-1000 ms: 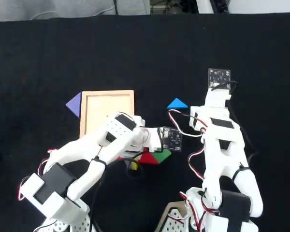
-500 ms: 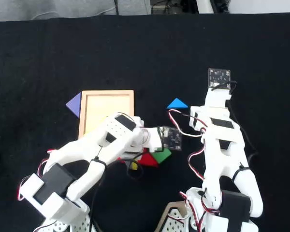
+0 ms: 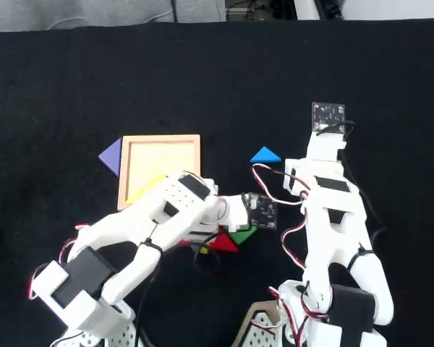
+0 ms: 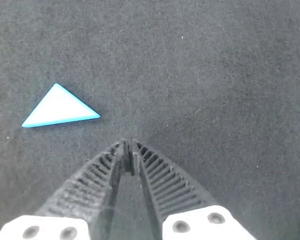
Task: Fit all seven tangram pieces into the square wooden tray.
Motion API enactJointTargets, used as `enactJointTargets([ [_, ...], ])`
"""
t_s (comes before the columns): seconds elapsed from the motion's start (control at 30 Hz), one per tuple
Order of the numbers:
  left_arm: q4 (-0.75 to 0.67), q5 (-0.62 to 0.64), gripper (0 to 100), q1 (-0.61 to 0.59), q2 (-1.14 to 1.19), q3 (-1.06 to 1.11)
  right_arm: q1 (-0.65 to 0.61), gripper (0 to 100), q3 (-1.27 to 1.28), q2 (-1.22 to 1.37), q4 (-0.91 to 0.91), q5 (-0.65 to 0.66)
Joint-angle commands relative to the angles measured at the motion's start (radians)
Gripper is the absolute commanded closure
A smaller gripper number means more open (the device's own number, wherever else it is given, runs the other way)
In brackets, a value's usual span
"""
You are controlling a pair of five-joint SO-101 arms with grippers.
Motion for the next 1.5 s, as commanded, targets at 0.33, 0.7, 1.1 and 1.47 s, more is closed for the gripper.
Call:
enactJointTargets([
  [0.33,0.399,-0.009,77,-0.205,-0.313,-0.232,0.017,98.7,-0.058,0.001,-0.018,-0.014],
  [0.7,0.344,-0.321,76,-0.489,-0.305,-0.214,0.014,98.7,-0.053,0.001,-0.02,-0.014],
  [1.1,0.077,-0.496,76,-0.499,-0.112,-0.125,0.012,98.7,-0.027,0.002,-0.074,-0.014],
  [1.47,0.075,-0.394,69,-0.51,-0.094,-0.124,0.011,98.7,-0.03,0.002,-0.075,-0.011],
])
